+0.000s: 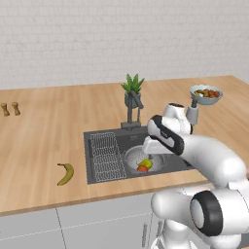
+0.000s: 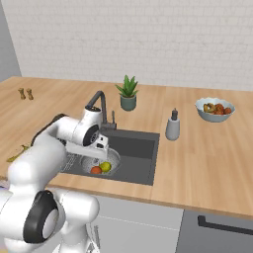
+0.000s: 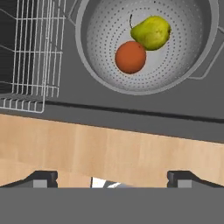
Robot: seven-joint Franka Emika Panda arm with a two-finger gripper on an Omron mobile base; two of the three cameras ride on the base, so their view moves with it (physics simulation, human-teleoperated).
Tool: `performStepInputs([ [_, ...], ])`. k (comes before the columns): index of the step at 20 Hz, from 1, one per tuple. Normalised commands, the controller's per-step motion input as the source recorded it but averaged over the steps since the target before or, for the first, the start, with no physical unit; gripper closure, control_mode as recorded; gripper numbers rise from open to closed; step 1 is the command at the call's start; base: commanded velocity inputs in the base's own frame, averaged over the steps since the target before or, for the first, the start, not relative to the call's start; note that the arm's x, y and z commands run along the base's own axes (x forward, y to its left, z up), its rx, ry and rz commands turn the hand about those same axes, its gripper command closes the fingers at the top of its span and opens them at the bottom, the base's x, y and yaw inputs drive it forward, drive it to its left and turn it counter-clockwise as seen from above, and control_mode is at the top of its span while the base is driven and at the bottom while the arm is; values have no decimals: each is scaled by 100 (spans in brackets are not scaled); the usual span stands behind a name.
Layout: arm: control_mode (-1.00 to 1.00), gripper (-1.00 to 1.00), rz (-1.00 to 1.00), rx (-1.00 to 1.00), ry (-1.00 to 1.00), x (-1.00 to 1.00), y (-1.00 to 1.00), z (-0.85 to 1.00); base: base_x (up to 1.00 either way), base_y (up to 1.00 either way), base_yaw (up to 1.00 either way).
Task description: Put the colander in the sink, put the banana, pear, orange in the colander, and turn on the sink faucet and pour water over the colander.
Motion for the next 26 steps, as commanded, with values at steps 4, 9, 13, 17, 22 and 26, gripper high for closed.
performStepInputs([
  [4, -100, -100, -3, 0, 0, -20, 72, 46, 0, 0, 0],
  [9, -100, -100, -1, -3, 0, 0, 95, 40, 0, 0, 0],
  [13, -100, -100, 0, -6, 0, 2, 100, 21, 0, 0, 0],
  [17, -100, -100, 0, -7, 0, 7, 100, 11, 0, 0, 0],
  [22, -100, -100, 0, -10, 0, 1, 93, 1, 0, 0, 0],
  [26, -100, -100, -11, -4, 0, 23, 84, 0, 0, 0, 0],
])
